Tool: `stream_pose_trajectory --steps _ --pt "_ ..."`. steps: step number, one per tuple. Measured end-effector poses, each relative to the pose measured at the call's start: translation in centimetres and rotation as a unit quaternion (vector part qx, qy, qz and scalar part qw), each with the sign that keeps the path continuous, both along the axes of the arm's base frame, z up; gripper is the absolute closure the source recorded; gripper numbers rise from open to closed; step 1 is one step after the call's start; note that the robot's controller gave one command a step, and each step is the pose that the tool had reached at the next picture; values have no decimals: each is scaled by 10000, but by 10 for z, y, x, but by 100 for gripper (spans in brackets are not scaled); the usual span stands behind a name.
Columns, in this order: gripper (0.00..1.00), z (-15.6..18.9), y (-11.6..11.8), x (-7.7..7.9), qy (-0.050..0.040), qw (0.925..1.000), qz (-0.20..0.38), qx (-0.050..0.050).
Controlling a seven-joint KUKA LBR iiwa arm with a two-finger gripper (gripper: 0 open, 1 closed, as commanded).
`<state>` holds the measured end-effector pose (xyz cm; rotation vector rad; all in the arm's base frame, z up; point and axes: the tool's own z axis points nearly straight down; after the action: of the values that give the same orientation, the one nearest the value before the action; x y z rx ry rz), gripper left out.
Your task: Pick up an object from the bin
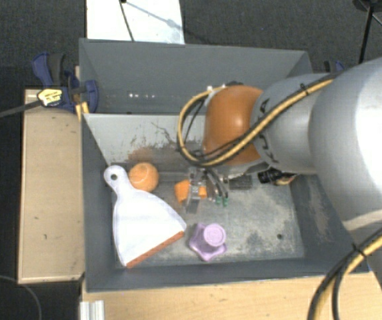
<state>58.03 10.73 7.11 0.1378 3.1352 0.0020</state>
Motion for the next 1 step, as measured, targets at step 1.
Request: stream_pose_trajectory --steps 1 --pt "100 0 0 0 0 10000 -2 1"
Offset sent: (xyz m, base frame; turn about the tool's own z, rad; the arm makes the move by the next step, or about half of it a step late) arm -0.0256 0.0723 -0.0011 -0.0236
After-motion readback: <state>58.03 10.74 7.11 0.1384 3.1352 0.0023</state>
